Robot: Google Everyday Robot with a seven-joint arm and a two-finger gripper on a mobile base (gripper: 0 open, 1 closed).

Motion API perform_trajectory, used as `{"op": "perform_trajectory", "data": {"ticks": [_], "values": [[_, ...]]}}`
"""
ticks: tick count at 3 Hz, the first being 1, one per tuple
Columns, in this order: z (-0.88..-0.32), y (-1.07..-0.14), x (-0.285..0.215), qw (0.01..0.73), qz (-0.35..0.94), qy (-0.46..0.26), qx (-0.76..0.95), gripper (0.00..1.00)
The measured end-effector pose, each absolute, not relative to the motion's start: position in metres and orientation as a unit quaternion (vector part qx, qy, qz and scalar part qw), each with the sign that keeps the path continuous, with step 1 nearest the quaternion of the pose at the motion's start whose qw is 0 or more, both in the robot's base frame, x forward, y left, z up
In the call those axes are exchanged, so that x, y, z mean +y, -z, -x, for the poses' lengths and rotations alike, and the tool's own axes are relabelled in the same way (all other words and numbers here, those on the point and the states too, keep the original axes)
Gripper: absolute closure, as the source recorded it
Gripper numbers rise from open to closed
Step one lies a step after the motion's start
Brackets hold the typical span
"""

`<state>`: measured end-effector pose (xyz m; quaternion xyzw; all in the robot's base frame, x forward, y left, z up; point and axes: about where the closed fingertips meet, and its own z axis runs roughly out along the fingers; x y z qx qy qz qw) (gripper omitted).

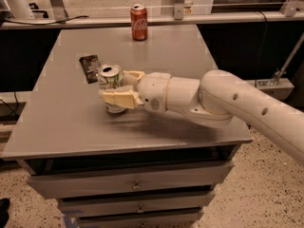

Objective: Pick 7up can

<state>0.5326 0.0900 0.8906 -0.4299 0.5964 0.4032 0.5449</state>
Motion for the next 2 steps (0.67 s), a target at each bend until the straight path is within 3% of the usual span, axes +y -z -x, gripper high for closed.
{"op": "perform_trajectory", "data": {"ticks": [1,2], "values": [[-0.554,-0.91,0.075,0.552,0.429,-0.39,0.6,0.87],[-0.584,-0.947,0.052,0.566,0.43,-0.366,0.601,1.0]]}}
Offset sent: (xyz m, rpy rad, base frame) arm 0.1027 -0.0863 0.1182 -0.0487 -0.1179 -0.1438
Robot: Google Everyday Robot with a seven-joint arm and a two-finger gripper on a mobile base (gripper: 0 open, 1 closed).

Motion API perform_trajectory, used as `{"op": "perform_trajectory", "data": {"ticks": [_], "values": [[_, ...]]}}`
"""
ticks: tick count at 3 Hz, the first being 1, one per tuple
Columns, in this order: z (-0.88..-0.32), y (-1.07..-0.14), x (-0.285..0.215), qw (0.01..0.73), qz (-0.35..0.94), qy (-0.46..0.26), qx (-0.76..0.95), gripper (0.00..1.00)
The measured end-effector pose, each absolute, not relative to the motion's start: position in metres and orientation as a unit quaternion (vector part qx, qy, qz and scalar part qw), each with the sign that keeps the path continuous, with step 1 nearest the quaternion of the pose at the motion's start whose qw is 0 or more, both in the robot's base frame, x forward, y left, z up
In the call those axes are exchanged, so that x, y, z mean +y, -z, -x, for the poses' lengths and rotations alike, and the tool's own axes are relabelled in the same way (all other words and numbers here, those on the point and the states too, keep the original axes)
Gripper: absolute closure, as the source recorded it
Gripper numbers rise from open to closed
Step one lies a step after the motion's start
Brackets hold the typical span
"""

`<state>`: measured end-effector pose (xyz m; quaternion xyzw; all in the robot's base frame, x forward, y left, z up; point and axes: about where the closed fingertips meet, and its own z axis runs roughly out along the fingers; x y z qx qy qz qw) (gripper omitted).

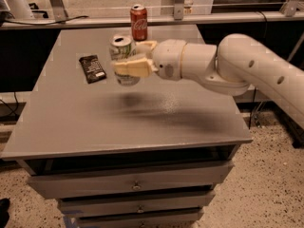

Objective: Pick 7up can

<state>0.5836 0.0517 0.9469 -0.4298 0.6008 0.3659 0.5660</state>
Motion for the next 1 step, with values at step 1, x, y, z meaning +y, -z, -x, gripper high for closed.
{"op": "perform_trajectory", "data": {"ticks": [1], "values": [[-0.5927,-0.9587,0.0421,0.577,0.424,-0.358,0.599,1.0]]}}
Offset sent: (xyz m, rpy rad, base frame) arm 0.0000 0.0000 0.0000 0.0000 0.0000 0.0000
